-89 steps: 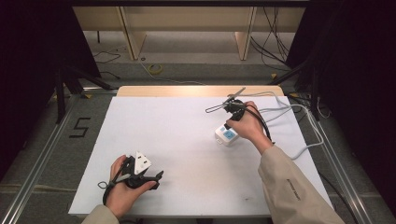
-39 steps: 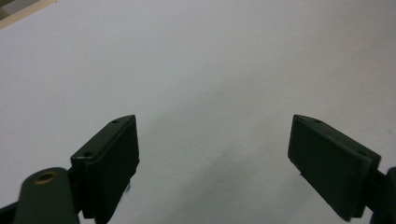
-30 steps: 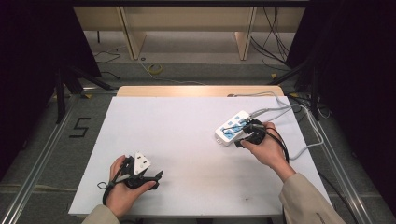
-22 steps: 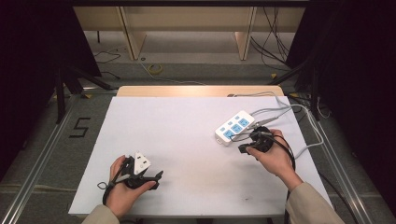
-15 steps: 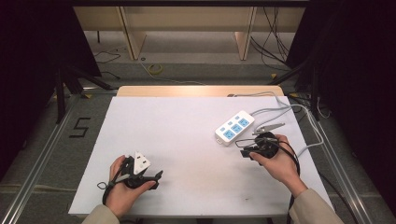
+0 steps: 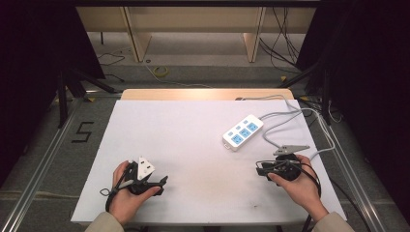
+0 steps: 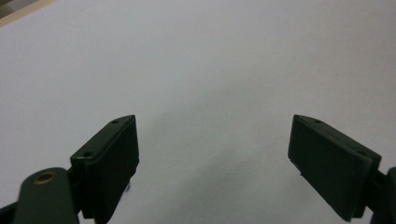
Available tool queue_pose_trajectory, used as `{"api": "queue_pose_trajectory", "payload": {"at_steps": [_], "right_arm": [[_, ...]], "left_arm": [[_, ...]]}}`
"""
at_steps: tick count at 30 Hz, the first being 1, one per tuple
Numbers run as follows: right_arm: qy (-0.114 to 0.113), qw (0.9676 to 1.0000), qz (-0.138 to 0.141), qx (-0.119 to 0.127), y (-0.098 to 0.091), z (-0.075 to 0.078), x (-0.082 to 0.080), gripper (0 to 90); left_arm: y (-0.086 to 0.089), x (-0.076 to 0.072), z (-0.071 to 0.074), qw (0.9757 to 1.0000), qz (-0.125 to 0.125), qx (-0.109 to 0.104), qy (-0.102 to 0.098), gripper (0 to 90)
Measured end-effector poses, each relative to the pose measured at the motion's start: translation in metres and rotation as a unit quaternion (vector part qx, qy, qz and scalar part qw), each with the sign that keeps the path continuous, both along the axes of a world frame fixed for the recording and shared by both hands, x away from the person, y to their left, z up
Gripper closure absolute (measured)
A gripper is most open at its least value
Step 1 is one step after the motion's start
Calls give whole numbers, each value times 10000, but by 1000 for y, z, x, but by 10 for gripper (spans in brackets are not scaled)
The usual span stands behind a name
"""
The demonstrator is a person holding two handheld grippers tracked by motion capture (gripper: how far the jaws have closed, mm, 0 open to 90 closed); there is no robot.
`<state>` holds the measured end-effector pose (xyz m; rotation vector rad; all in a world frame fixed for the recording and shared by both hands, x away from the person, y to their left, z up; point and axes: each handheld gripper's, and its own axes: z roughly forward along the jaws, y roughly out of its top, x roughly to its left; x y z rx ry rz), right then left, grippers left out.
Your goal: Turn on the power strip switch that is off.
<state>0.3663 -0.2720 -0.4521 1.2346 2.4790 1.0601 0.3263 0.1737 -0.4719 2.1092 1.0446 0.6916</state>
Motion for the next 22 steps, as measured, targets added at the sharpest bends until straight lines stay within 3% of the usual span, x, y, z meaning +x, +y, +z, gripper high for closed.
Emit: {"api": "queue_pose_trajectory", "payload": {"at_steps": [11,17,22], "right_arm": [[-97,9998,-32,153,-8,-9,-15,577],[-144,9998,-27,109,-8,-13,-18,567],[-160,9997,-10,210,-8,-12,-18,556]], "left_arm": [[1,1,-2,10000,11,24,22,160],[1,2,-2,10000,7,30,39,160],[0,4,-4,10000,36,10,57,160]]}}
